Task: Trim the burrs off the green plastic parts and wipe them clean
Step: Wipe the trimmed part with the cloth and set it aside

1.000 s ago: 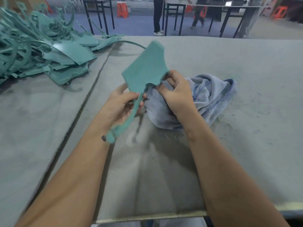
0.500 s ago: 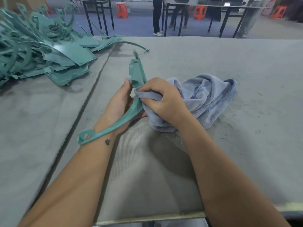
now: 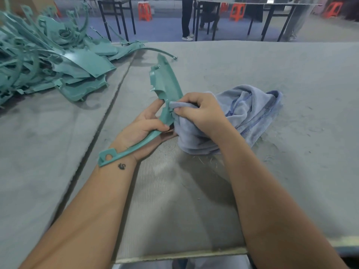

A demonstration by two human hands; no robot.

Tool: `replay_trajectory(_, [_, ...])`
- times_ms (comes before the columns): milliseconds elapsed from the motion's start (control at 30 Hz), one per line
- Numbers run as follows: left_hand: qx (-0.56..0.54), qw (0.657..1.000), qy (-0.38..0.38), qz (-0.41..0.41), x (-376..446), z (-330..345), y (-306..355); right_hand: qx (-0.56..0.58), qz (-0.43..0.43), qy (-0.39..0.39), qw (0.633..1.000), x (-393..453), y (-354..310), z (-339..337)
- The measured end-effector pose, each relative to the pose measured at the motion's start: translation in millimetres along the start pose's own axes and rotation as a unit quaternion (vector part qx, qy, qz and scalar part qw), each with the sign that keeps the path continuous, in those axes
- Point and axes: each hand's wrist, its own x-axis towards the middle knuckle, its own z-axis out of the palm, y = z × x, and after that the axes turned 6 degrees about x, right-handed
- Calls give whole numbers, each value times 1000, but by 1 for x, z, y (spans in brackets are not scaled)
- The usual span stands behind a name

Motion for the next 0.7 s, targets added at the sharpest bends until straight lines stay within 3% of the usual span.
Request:
replay_trajectory(133, [-46,994,-95,-7,-3,-5,1,-88,31,113,989,6,5,-9])
replay_trajectory(233, [-77,991,-110,0,-3,-9,0,-124,12,104,987,4,4,-6])
replay_trajectory(367, [-109,994,-22,-1,2,-11,2,-44,-53,19,997,-6,-5,-4])
replay_trajectory(467, [-152,984,91,-24,7,-10,-2,-50,-56,41,996,-8,-7,-1])
replay_trajectory(700, [-2,996,91,16,15,9,-6,-109,-38,123,986,-8,-4,10])
